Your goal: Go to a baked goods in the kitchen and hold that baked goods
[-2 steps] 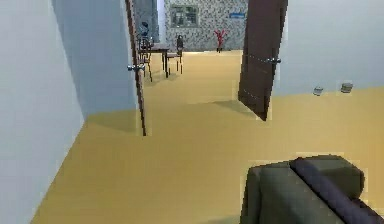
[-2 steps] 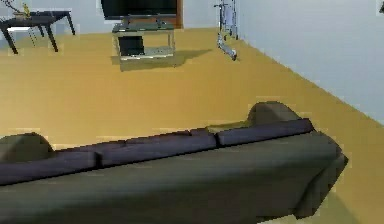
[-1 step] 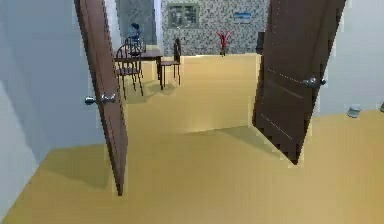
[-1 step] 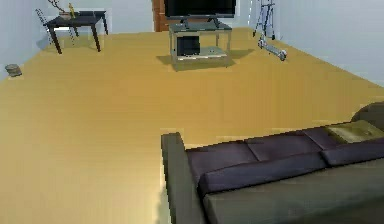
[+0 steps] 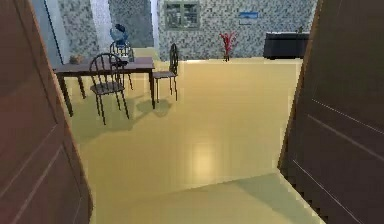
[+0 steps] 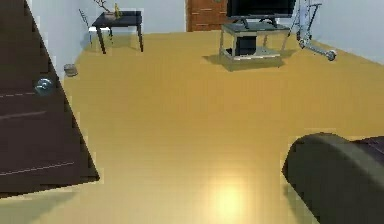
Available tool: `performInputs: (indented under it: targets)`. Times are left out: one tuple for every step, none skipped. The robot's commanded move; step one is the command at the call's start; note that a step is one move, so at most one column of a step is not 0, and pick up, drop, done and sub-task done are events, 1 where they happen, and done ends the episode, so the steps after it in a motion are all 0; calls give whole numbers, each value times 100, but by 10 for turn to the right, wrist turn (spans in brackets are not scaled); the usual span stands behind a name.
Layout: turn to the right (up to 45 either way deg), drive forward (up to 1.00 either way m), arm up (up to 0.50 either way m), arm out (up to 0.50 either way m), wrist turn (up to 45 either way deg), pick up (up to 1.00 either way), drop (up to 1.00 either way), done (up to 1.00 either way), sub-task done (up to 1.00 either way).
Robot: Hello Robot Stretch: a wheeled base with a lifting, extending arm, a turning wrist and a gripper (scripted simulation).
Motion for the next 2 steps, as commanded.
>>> performInputs:
  targets:
    - [30,0,0,0,0,0,0,0,0]
    - [450,0,0,0,0,0,0,0,0]
